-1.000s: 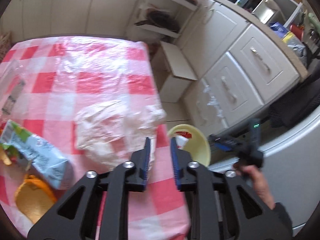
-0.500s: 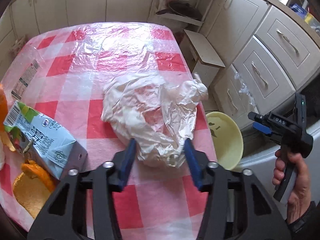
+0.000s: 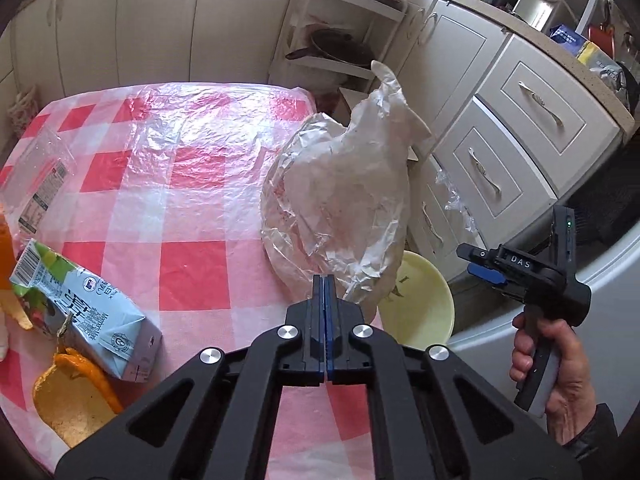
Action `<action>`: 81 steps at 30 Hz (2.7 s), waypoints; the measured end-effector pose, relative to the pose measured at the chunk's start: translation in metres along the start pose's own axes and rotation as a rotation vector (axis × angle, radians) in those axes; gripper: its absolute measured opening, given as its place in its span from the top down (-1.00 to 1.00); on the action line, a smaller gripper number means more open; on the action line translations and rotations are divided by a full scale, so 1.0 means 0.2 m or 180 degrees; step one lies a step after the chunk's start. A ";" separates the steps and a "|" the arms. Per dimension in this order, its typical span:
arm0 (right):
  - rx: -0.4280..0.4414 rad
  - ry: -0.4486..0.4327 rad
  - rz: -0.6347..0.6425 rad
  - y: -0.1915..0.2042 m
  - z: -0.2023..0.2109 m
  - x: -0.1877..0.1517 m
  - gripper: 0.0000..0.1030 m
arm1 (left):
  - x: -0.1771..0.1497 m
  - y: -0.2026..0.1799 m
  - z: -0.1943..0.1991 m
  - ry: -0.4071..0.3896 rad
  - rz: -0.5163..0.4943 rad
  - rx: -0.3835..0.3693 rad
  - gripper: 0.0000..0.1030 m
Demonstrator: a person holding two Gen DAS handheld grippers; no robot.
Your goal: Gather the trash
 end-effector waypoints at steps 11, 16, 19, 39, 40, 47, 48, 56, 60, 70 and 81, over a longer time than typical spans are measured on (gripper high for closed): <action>0.0030 -0.0023 -0.0024 0.00 0.01 0.01 -0.07 | 0.03 0.05 0.15 -0.0132 0.0073 -0.0098 0.99; 0.0088 -0.0051 -0.0045 0.00 0.02 0.01 -0.07 | 0.07 -0.02 0.23 -0.0219 -0.0024 -0.0196 0.99; 0.0099 -0.0037 -0.0062 -0.01 0.02 0.02 -0.07 | 0.09 -0.06 0.27 -0.0235 -0.0010 -0.0311 0.99; 0.0338 0.0056 -0.0056 0.04 0.01 0.01 -0.07 | -0.24 0.13 0.01 0.0563 0.0504 -0.0141 -0.45; 0.0382 0.0062 0.0001 0.07 0.01 0.00 -0.07 | -0.25 0.17 -0.02 0.0608 0.0692 -0.0188 -0.45; 0.0664 0.0388 0.1049 0.44 -0.06 -0.15 -0.07 | -0.22 0.25 -0.10 0.0477 0.1261 -0.0360 -0.56; 0.0689 0.0461 0.1187 0.49 -0.08 -0.18 -0.07 | -0.21 0.25 -0.11 0.0467 0.1288 -0.0394 -0.57; 0.0740 0.0757 0.1791 0.64 -0.14 -0.36 -0.07 | -0.13 0.19 -0.19 0.0381 0.1426 -0.0523 -0.47; 0.0754 0.0777 0.1795 0.62 -0.14 -0.36 -0.07 | -0.11 0.15 -0.25 0.0508 0.1426 -0.0711 0.64; 0.0052 -0.0617 0.0175 0.12 0.28 0.07 -0.28 | 0.08 -0.23 -0.17 0.0288 0.0776 -0.0840 0.76; -0.0381 -0.1487 -0.0082 -0.05 0.56 0.13 -0.28 | -0.04 -0.83 -0.88 0.1057 0.0078 -0.0497 -0.06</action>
Point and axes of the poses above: each gripper's, at about its wrist camera, not at the fingertips, and z roughly against the way its jaws point, y to its left, x to its top, the point moved 3 cm from there along -z, roughly the way its jaws point, and after that the axes turned 1 degree about y, right-handed, at the moved point
